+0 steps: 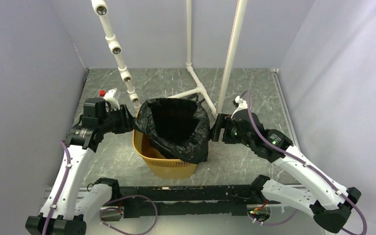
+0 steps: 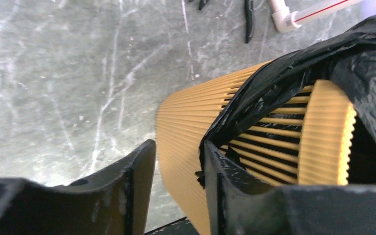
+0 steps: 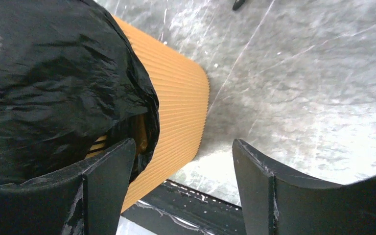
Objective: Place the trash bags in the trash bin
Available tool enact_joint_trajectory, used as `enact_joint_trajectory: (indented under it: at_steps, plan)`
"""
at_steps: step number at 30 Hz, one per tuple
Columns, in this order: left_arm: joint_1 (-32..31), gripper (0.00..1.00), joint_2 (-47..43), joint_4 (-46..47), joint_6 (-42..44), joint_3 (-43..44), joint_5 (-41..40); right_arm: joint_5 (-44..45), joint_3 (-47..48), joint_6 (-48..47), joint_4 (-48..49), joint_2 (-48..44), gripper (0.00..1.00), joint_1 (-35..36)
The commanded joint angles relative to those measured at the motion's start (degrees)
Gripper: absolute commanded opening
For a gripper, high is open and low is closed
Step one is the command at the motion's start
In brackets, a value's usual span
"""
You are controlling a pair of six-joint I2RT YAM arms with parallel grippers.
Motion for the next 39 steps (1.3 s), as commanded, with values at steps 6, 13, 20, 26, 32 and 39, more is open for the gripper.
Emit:
enact_joint_trajectory:
  at_steps: [6, 13, 20, 26, 32, 39]
  plan:
    - [0.09, 0.68, -2.57, -5.98, 1.0, 6.27, -6.57, 7.94, 14.06, -5.86, -6.82, -1.83, 0.79, -0.72]
    - [0.09, 0.85, -5.95, -10.47, -1.14, 8.91, -9.92, 1.37, 30.93, -17.19, -4.54, 8.62, 0.8, -0.87]
    - [0.04, 0.88, -7.32, -17.25, -1.29, 13.52, -11.96, -2.47, 47.0, -30.72, -11.21, 25.6, 0.82, -1.0]
    - [0.04, 0.85, -8.9, -21.79, 0.07, 21.25, 1.4, -7.14, 51.79, -44.39, -12.01, 32.92, 0.81, -1.33]
    - [0.04, 0.82, -7.03, -26.14, -0.33, 29.35, 18.94, -12.89, 57.67, -51.99, -15.8, 40.14, 0.79, -1.44]
    - [0.04, 0.8, -6.65, -26.9, -4.95, 29.35, 24.36, -14.3, 58.68, -55.6, -16.88, 45.22, 0.7, -1.43]
